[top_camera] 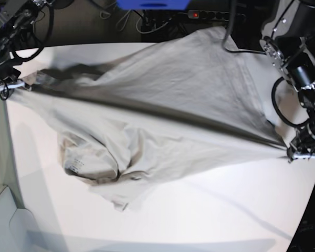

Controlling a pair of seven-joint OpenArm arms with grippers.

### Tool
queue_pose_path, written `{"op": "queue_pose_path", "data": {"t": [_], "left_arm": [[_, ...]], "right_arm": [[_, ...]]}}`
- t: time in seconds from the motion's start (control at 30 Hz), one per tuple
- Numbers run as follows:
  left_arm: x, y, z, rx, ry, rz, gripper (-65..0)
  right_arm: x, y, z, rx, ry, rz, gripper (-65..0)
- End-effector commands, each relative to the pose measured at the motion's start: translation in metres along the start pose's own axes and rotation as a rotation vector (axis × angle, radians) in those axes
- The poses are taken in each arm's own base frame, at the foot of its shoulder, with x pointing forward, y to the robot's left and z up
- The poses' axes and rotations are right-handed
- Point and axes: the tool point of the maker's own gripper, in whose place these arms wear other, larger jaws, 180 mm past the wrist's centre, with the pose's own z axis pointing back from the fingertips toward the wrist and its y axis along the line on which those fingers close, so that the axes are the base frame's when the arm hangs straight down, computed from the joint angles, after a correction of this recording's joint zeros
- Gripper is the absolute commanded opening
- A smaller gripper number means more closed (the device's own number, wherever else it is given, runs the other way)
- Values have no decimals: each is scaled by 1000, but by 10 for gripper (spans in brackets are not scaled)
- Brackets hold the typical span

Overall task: Layout the t-shirt on the table in an organized manner, then fold the t-shirt properly
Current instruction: 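Lift and shake the shirt between both grippers, then lower it flat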

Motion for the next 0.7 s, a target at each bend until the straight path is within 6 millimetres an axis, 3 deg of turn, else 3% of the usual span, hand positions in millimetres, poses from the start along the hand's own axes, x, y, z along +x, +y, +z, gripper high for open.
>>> {"op": "queue_pose_path", "data": {"t": [0.0, 0.1, 0.33, 0.57, 0.67], "left_arm": [[25, 7, 9, 11, -68, 2, -647], [9, 35, 17, 53, -60, 53, -647], [-2, 78, 35, 119, -79, 136, -647], [-5, 79, 35, 121, -71, 137, -646], [-16, 77, 35, 116, -14, 141, -645]], "right_arm": [[15, -5, 3, -14, -52, 24, -650], [14, -4, 3, -12, -49, 24, -650], [-7, -7, -10, -5, 19, -3, -650], [-26, 18, -24, 71, 102, 54, -650], [-28, 21, -23, 79, 152, 85, -589]]}}
